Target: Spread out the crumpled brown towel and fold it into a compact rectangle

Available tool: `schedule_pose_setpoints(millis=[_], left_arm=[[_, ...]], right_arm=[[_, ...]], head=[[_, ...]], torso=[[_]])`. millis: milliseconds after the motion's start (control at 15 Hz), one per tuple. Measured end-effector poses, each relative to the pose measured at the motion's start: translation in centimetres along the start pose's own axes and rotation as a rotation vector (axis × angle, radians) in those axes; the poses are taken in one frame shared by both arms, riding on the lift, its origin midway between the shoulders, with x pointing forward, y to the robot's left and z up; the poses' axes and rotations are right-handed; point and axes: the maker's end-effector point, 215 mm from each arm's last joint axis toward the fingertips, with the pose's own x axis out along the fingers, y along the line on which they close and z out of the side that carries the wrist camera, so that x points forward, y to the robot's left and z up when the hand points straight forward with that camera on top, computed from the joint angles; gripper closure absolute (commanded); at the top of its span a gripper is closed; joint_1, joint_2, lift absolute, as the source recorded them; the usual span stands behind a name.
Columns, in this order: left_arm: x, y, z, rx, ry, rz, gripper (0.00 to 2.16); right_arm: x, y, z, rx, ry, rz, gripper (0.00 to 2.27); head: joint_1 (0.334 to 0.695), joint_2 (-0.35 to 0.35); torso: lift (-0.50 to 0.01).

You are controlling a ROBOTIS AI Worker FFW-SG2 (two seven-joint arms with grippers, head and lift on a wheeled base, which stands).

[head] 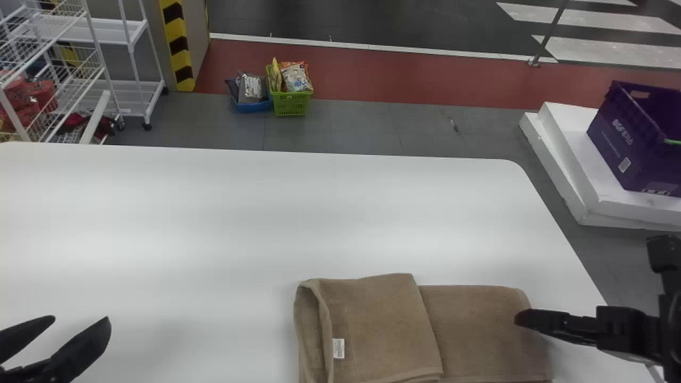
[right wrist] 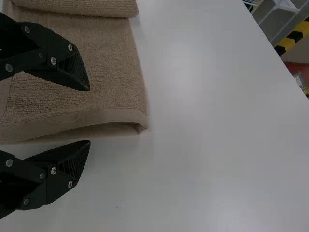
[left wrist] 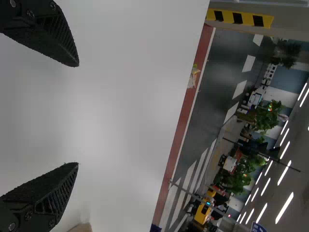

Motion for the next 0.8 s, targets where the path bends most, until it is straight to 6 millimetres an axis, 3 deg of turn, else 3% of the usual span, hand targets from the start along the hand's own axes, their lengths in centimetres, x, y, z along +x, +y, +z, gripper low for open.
schedule_pose_setpoints(millis=[200,267,400,467,533,800], left_arm=[[0.0,0.0,0.0,0.0,0.0,0.0,0.08],[0.0,0.0,0.0,0.0,0.0,0.0,0.08],[0.0,0.0,0.0,0.001,-0.001,-0.001,0.08],[-0.1,0.0,0.0,0.001,-0.001,0.0,0.08],[-0.1,0.0,0.0,0.001,-0.001,0.0,0.08],[-0.1,0.0,0.1,0.002,-0.001,-0.001,0.08]], right_arm=[[0.3,-0.4,-0.2,-0.007,0.019,-0.029,0.59],[0.5,-0.4,-0.4,-0.009,0.026,-0.031,0.72],[0.9,-0.2,-0.6,-0.015,0.037,-0.03,0.77],[1.0,-0.1,-0.7,-0.018,0.041,-0.029,1.04],[1.1,0.0,-0.7,-0.02,0.043,-0.028,1.14],[1.3,0.5,-0.8,-0.018,0.042,-0.015,1.21]], head=[[0.695,-0.157],[0.695,-0.156],[0.695,-0.149],[0.695,-0.147],[0.695,-0.145],[0.695,-0.136]], torso=[[-0.127],[-0.127],[-0.127],[-0.127],[-0.127],[-0.127]])
